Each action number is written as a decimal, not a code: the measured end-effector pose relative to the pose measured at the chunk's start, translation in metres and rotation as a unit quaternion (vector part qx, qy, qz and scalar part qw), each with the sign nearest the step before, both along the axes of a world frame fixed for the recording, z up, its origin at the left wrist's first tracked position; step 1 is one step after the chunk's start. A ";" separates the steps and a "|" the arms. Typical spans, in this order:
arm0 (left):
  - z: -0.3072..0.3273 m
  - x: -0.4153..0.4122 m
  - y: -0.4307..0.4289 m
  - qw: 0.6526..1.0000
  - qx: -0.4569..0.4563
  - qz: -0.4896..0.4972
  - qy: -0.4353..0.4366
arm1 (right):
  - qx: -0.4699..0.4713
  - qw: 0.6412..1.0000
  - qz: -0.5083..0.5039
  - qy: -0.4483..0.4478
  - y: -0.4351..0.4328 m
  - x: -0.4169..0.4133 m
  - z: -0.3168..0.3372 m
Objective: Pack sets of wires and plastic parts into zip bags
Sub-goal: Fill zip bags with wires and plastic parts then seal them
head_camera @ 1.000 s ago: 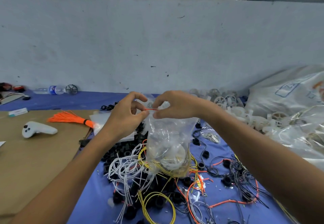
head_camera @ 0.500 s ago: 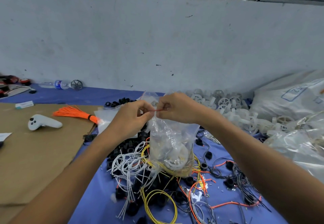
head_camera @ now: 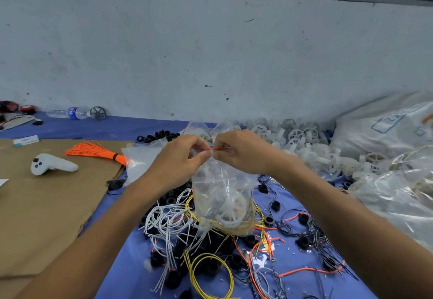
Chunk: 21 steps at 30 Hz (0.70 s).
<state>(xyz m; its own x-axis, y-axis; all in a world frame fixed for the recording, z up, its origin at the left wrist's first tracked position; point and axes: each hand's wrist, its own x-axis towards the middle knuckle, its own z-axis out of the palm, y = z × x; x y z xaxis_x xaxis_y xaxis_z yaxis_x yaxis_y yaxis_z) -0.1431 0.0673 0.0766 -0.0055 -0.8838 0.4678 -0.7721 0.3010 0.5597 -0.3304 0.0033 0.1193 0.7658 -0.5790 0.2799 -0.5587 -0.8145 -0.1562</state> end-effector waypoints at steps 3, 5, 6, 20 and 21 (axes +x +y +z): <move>0.001 -0.002 -0.001 1.000 -0.001 0.007 -0.009 | 0.009 1.000 -0.019 -0.002 -0.003 -0.007 0.003; 0.001 -0.001 -0.001 1.000 0.000 0.012 -0.009 | 0.010 0.999 -0.030 -0.005 -0.006 -0.014 0.004; 0.001 -0.002 -0.001 1.000 0.000 0.010 -0.011 | -0.002 1.000 -0.029 -0.003 -0.006 -0.015 0.003; 0.004 -0.023 -0.009 0.995 -0.034 0.016 -0.088 | 0.005 1.000 -0.029 0.001 -0.002 -0.019 0.000; 0.003 -0.023 -0.010 0.995 -0.034 0.023 -0.090 | 0.010 0.999 -0.037 0.003 -0.003 -0.022 0.001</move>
<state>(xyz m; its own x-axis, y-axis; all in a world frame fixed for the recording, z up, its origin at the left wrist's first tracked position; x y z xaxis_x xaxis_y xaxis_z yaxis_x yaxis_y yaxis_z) -0.1657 0.0578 0.0798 -0.0545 -0.8514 0.5217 -0.8723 0.2948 0.3900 -0.3527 0.0005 0.1203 0.7221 -0.6401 0.2625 -0.6188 -0.7673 -0.1687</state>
